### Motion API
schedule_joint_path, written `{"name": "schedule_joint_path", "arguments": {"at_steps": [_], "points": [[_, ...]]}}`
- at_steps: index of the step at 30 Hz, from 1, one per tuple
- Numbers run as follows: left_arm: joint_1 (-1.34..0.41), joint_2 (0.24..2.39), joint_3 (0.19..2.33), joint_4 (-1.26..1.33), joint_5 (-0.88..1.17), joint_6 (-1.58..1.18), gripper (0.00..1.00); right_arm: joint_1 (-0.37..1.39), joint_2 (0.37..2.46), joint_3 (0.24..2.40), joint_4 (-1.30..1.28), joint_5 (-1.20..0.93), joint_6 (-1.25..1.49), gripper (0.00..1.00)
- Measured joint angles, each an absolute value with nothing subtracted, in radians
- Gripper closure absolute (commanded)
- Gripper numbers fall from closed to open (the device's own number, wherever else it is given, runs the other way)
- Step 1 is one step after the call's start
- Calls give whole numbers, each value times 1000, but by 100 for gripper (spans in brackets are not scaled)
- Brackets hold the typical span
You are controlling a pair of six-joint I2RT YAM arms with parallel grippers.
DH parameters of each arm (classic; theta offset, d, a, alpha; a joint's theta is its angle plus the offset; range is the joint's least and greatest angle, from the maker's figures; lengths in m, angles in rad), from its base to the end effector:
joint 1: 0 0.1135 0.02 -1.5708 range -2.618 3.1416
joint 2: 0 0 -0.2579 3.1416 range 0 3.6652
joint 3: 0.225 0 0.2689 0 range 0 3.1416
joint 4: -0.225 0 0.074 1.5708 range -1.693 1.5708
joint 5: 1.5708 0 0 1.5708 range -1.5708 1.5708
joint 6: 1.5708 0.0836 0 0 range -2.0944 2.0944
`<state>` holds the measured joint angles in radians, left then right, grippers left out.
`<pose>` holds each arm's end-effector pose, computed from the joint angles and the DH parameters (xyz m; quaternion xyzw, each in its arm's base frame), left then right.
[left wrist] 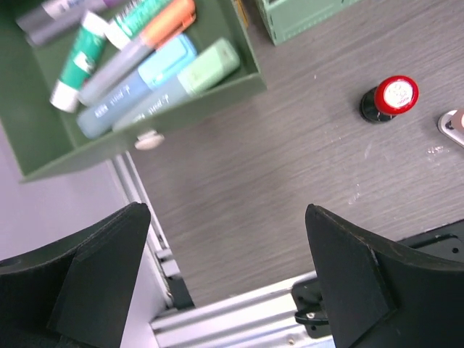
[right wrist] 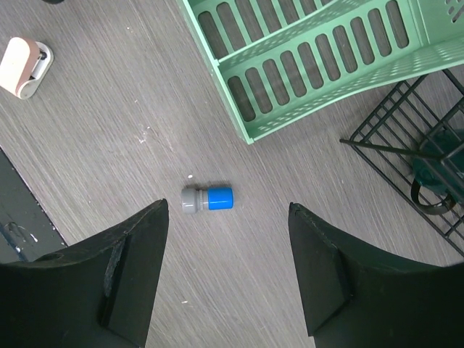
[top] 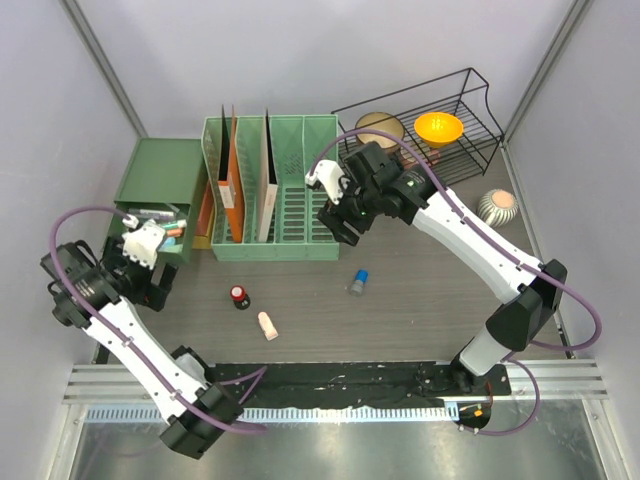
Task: Organize the desk
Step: Place the stationery in the drawer, then close the drawer in the storage box.
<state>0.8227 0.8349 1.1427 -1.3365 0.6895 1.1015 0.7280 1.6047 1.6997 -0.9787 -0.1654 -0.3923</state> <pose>0.1410 0.0737 0.3226 0.2156 0.8854 0.0205 0.4112 0.2769 0.2653 0.3349 -0.5221 0.7802 0.1328 0.3180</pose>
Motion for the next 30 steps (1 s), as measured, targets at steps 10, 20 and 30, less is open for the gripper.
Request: {"name": "schedule_joint_path", "arguments": {"at_steps": [10,20,30], "points": [[828,926,1042,-1213,605,983,7,728,1620,1700,-1002,-140,-389,29],[829,963,1017,-1084,592,905,7,728,1792,2105,-1066,-136,-399,31],[830,930,984,-1050,606,881,7,731,1942,2371,-1025,-144,-458,28]]}}
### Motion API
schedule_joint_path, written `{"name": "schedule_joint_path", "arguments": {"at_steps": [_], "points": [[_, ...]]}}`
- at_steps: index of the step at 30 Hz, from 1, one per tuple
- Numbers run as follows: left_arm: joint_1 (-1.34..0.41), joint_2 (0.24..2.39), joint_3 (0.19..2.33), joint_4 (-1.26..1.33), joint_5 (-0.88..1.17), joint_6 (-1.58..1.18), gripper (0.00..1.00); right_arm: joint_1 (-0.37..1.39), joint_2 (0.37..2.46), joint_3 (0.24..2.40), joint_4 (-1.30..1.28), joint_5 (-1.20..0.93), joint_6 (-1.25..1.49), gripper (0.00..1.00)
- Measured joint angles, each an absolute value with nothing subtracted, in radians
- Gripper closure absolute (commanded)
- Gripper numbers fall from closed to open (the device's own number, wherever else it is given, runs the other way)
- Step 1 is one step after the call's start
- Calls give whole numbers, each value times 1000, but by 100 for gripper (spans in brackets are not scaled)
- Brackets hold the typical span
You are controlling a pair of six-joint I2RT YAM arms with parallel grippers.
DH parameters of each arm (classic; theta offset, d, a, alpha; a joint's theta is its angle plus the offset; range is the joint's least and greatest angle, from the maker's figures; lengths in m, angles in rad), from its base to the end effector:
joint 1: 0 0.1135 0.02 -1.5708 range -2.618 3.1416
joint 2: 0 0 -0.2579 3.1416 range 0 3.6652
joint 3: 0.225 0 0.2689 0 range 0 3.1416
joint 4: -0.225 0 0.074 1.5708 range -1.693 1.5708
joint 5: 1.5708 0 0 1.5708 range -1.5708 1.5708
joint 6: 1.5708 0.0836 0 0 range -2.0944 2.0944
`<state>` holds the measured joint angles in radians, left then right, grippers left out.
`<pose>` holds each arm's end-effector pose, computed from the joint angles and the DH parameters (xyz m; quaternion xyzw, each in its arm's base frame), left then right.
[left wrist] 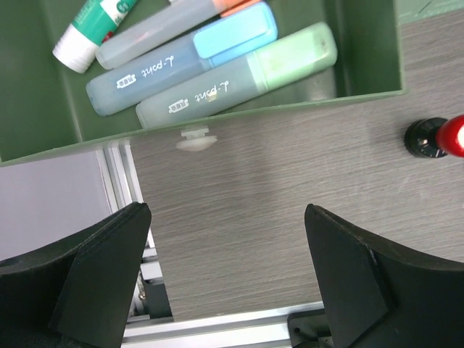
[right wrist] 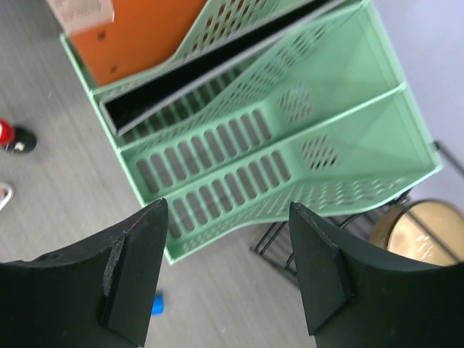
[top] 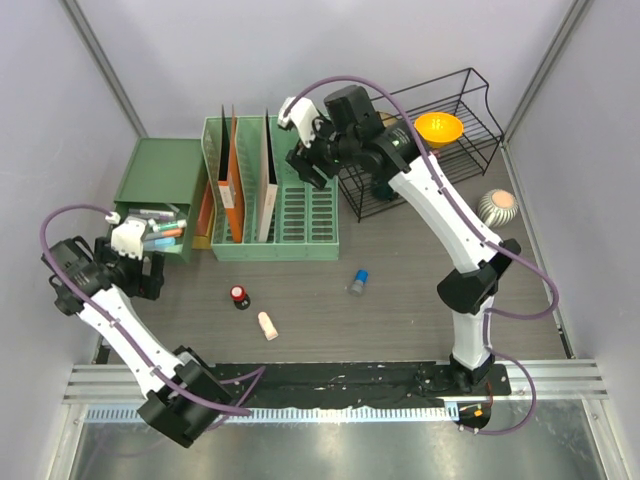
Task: Organize the desk
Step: Close the drawer in the storage box.
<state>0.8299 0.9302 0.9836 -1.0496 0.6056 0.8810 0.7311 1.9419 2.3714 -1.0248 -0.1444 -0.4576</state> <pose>0.1714 0.1169 0.2744 0.1079 0.9129 0.0166 0.3933 0.3319 0.3138 0.4297 -0.5214 0.7111 0.1268 0.4544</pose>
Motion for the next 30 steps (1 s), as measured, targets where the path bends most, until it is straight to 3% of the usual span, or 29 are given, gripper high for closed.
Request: {"name": "schedule_joint_path", "arguments": {"at_steps": [10,17,30], "points": [[830,908,983,-1040,649,807,16,733,1948,2383,-839,-149,-474,28],[830,937,981,-995,654,761,29,733,1945,2299,-792,-146,-492,28],[825,1018,952,-868,677,724,39,733,1924,2216,-778,-111,-499,28]]}}
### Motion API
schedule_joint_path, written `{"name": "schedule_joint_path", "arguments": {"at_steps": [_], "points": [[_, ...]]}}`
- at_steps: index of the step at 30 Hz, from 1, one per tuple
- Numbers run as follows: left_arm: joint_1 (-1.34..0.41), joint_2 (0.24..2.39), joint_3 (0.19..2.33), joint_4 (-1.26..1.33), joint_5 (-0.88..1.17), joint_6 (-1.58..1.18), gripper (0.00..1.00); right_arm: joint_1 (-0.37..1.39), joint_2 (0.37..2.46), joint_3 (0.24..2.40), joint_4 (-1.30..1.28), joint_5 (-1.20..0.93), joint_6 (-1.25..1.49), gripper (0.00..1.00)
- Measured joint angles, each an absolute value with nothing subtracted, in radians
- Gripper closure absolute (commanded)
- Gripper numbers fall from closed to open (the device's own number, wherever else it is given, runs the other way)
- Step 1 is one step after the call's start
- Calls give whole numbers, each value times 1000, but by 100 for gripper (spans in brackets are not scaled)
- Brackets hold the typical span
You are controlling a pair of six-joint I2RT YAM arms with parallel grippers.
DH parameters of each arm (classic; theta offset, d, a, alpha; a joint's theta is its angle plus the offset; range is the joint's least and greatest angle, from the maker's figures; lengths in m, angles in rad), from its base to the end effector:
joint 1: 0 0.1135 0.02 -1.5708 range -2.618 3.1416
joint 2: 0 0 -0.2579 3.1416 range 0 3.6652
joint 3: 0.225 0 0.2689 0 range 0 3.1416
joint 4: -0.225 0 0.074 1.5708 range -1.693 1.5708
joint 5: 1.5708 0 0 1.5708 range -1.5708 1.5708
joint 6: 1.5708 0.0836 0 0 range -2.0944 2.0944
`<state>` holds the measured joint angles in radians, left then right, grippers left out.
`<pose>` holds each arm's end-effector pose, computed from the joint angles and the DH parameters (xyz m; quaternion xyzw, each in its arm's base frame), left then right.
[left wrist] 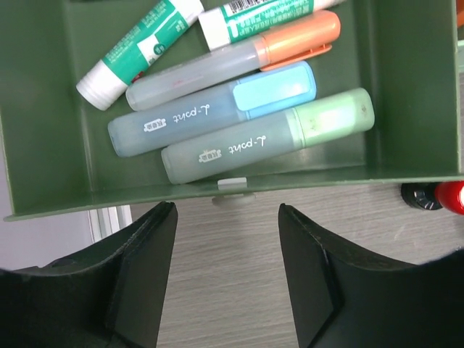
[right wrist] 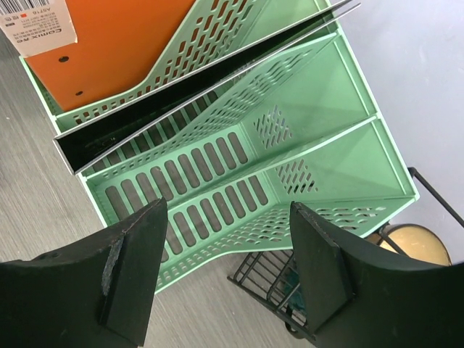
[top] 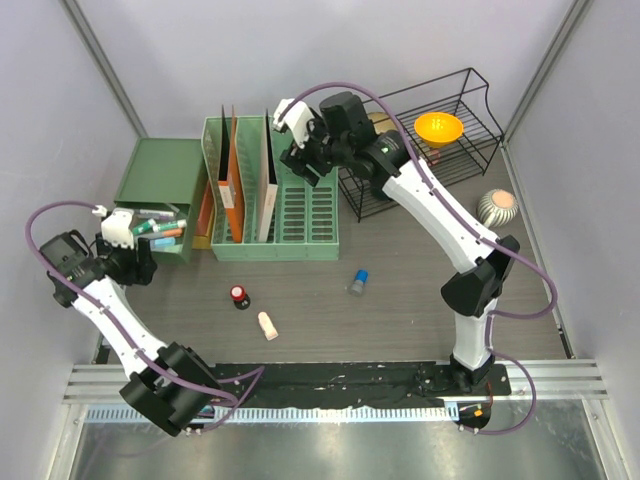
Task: Organize the desk
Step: Close the drawer in the storage box.
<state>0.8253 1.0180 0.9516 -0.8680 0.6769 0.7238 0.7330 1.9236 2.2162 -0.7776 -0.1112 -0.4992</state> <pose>0.1964 0.1355 0.2635 0.0583 0.9000 -0.0190 0.4315 0.3518 0.3292 0.4153 -0.5174 0.6811 0.1074 0.5068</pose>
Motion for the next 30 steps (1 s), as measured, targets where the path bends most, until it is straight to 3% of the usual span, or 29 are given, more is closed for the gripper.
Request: {"name": "schedule_joint_path", "arguments": {"at_steps": [12,22,30], "points": [[815,1011,870,-774,696,692,53,733,1891,2190,-778,-85,-499,28],[813,941,814,-692,725,629,74,733,1890,2159,-779,-75,-499,28],[812,922,809,-662,737,600,77,733,1889,2123,-780,-68,-501,28]]}}
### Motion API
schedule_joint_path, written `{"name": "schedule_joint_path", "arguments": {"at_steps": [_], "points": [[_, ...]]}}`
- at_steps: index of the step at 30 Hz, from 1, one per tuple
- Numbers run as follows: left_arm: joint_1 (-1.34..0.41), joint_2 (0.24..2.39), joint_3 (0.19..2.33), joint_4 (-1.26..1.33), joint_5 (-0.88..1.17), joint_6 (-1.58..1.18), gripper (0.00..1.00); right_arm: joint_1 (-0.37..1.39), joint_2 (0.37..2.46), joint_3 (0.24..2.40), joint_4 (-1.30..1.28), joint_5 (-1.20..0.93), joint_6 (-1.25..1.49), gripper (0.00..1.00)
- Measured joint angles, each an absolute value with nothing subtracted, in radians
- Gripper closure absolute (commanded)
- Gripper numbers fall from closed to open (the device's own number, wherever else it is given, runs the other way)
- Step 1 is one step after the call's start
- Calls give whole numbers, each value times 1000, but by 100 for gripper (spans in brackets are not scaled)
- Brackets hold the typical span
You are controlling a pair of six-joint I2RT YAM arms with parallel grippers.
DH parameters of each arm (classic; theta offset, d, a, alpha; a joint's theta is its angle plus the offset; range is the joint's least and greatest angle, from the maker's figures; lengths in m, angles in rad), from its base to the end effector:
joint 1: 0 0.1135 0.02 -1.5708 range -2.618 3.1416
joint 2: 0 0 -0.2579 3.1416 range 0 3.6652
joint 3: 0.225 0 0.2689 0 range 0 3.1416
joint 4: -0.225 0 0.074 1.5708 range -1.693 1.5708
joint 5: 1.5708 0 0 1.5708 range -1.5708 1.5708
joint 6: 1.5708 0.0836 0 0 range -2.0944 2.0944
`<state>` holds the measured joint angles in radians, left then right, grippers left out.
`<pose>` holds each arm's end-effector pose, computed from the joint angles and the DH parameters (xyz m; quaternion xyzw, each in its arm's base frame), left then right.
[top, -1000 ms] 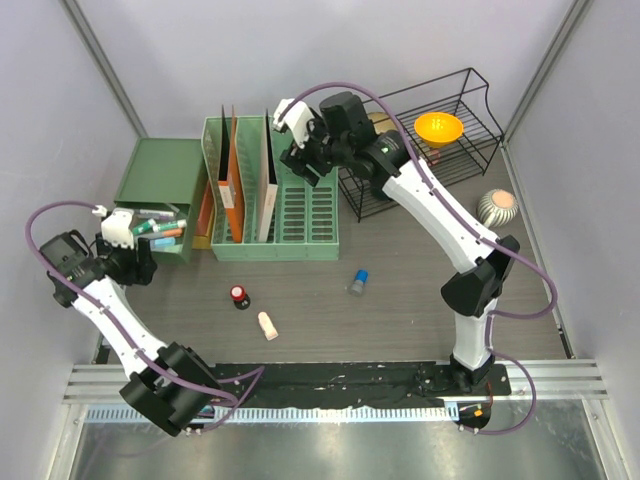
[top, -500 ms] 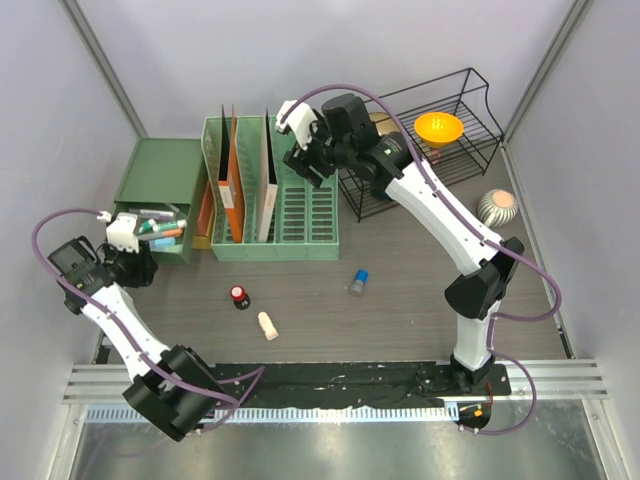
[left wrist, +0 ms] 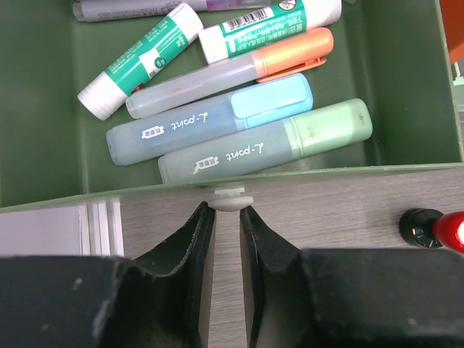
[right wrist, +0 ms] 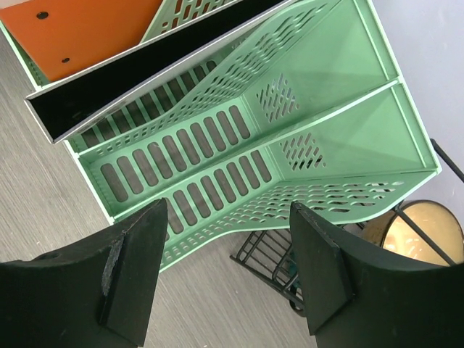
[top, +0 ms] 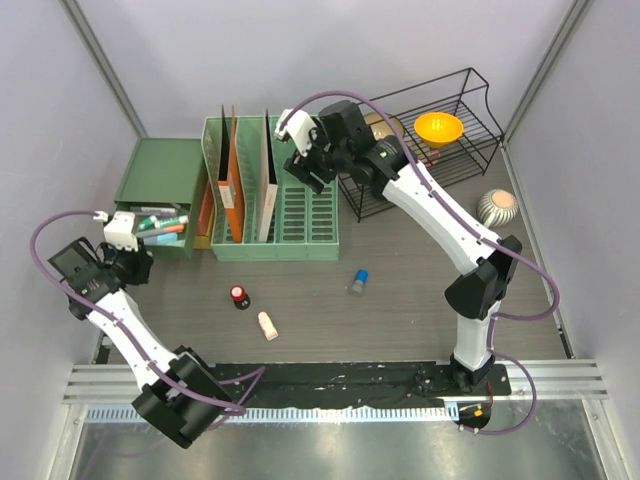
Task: Organize the desk
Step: Close the drawer in the storage box.
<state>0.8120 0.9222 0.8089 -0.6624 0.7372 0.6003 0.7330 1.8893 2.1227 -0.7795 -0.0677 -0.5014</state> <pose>0.1980 0.1271 0.2538 0.0479 0.8700 -0.0184 0.4904 0.3503 0.3230 0.3957 -0.5177 0.7008 0.0859 0.4833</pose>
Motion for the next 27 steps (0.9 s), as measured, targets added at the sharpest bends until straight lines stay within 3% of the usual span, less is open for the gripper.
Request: {"name": "schedule_joint_path", "arguments": {"at_steps": [27], "points": [[765,971,813,-507,759,458,77,733,1889,2082,-779,-53,-513,27]]}}
